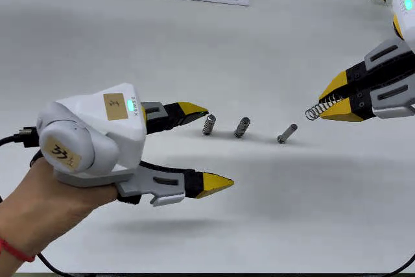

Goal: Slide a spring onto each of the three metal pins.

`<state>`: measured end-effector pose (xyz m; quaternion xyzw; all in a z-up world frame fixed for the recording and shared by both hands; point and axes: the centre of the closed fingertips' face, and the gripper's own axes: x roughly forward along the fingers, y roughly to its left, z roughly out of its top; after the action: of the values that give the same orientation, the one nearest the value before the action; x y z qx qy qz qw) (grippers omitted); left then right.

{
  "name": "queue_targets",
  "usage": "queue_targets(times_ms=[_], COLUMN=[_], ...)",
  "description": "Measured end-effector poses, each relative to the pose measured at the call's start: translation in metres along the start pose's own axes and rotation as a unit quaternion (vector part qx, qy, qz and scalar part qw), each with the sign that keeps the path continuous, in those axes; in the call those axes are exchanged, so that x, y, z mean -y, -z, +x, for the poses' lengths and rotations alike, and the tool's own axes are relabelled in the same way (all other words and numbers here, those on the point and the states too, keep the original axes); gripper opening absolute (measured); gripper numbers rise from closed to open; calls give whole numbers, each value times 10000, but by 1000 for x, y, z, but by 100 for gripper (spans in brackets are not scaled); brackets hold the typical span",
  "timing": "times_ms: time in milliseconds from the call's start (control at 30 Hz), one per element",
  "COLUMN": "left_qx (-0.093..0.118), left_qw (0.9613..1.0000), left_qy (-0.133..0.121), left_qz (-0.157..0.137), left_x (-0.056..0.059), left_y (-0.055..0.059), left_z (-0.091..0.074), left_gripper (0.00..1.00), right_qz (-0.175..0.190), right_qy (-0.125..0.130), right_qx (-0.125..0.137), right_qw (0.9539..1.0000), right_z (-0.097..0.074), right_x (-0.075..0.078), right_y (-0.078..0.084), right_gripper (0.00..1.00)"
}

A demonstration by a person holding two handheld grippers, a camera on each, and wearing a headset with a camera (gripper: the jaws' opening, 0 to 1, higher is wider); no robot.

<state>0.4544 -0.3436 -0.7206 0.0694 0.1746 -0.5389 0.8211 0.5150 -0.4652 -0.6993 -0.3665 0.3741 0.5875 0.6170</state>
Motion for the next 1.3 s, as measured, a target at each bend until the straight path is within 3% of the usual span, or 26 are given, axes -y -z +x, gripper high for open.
queue_targets(times_ms=[167,333,633,867,1300], left_qx=[-79,-81,-125,-227,-166], left_qw=[9999,9997,9996,9995,9994], left_qy=[-96,-164,-112,-31,-42], left_qz=[-53,-141,-221,-213,-304], left_x=[-8,-12,-12,-9,-8], left_y=[11,15,19,26,27], left_z=[-8,-10,-9,-8,-7], left_gripper=[79,88,100,100,100], right_qz=[78,172,228,229,190], right_qy=[133,156,80,17,-70], right_qx=[-182,-256,-376,-461,-581], right_qw=[9997,9994,9990,9987,9981], right_z=[10,21,39,50,62], right_x=[9,16,20,18,14], right_y=[13,22,30,32,36], right_gripper=[12,12,12,12,12])
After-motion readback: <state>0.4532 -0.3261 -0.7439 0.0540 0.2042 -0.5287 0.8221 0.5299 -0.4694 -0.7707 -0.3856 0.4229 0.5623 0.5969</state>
